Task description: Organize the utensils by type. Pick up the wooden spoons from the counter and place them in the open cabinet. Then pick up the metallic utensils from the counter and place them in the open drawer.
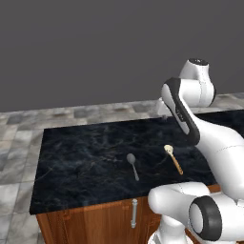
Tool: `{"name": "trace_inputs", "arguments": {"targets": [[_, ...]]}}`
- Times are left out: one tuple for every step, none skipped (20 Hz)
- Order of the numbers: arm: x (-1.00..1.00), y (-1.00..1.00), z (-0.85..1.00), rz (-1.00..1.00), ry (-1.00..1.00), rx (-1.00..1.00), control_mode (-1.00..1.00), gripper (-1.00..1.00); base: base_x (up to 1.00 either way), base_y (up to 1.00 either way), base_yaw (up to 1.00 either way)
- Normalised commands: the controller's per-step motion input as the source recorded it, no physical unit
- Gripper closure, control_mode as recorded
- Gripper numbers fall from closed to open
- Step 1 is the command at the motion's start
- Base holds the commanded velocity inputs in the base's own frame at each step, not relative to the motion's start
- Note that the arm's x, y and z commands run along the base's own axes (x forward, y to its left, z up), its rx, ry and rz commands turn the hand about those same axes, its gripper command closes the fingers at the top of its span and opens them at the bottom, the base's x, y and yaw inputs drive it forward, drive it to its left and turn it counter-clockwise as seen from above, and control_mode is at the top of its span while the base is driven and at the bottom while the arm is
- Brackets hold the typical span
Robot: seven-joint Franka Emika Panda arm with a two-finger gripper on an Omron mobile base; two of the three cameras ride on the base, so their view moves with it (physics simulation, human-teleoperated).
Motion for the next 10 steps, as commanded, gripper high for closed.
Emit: {"name": "trace_inputs", "arguments": {"targets": [[0.00,-0.37,-0.51,0.00,0.00,0.00,-1.00,-1.00,0.00,0.00,0.00],[0.00,-0.35,-0.54,0.00,0.00,0.00,-1.00,-1.00,0.00,0.00,0.00],[0.00,-0.32,-0.58,0.00,0.00,0.00,-1.00,-1.00,0.00,0.00,0.00],[0.00,-0.25,-0.61,0.00,0.00,-0.05,-1.00,-1.00,0.00,0.00,0.00],[0.06,-0.06,-0.65,0.00,-0.01,-0.16,-1.00,-1.00,0.00,0.00,0.00],[0.14,0.00,-0.75,-0.01,0.00,-0.19,-1.00,-1.00,0.00,0.00,0.00],[0.26,0.00,-0.79,-0.07,0.04,-0.16,-1.00,-1.00,0.00,0.00,0.00],[0.30,0.00,-0.75,-0.06,0.09,-0.12,-1.00,-1.00,0.00,0.00,0.00],[0.30,0.00,-0.76,-0.05,0.11,-0.09,-1.00,-1.00,0.00,0.00,0.00],[0.25,0.00,-0.75,-0.04,0.07,-0.05,-1.00,-1.00,0.00,0.00,0.00]]}}
